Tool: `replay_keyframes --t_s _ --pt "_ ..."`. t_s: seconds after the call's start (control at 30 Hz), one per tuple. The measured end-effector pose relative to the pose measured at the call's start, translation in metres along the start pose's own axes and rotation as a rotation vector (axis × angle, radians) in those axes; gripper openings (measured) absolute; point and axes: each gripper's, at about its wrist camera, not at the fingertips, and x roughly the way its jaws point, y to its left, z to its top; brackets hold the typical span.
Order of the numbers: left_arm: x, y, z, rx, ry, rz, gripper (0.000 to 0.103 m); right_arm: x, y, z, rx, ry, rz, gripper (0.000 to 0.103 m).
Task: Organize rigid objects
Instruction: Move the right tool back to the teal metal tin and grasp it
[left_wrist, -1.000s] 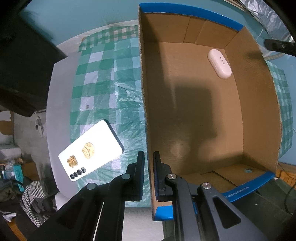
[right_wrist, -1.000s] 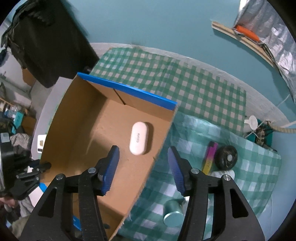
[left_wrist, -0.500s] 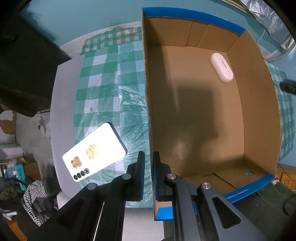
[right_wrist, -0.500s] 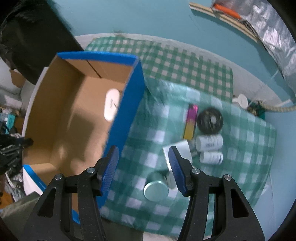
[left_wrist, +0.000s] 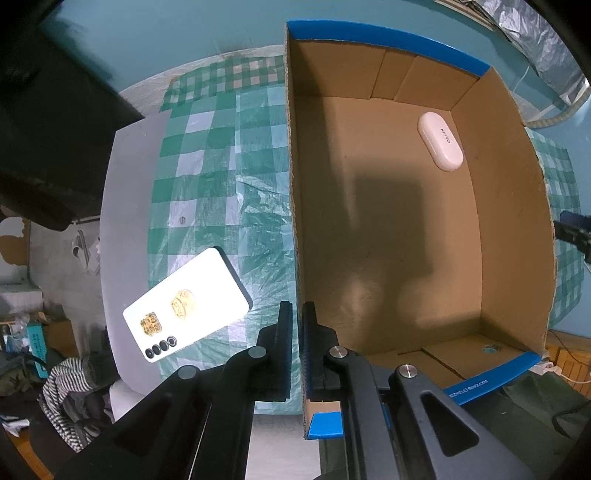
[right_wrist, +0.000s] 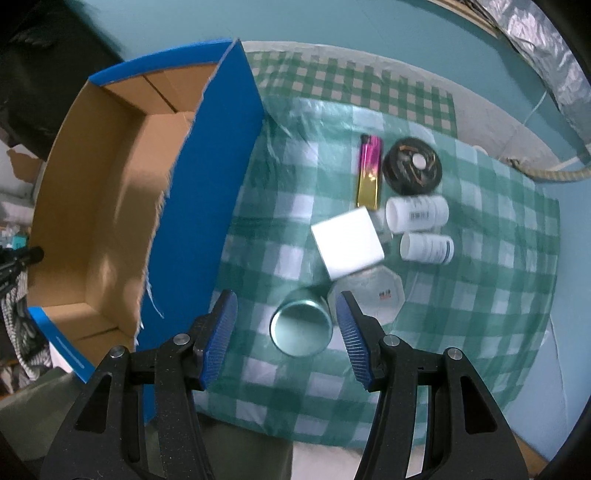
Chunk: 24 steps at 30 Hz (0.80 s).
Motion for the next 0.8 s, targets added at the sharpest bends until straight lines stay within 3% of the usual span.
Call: replay_keyframes --t_s 0.67,0.77,0.8 --pt "0.0 -0.001 0.002 -0.006 0.003 -0.004 0.005 0.046 -0.004 -0.019 -0.032 0.047 -0.059 0.058" --pt "0.001 -0.002 0.003 -0.005 0.004 -0.004 0.005 0.05 -0.007 -0.018 -0.03 0.048 -0.052 0.045" --pt "0.0 -0.001 0.003 -0.006 0.004 -0.004 0.005 0.051 -0.007 -0.018 -0.027 0.047 -0.051 0.045"
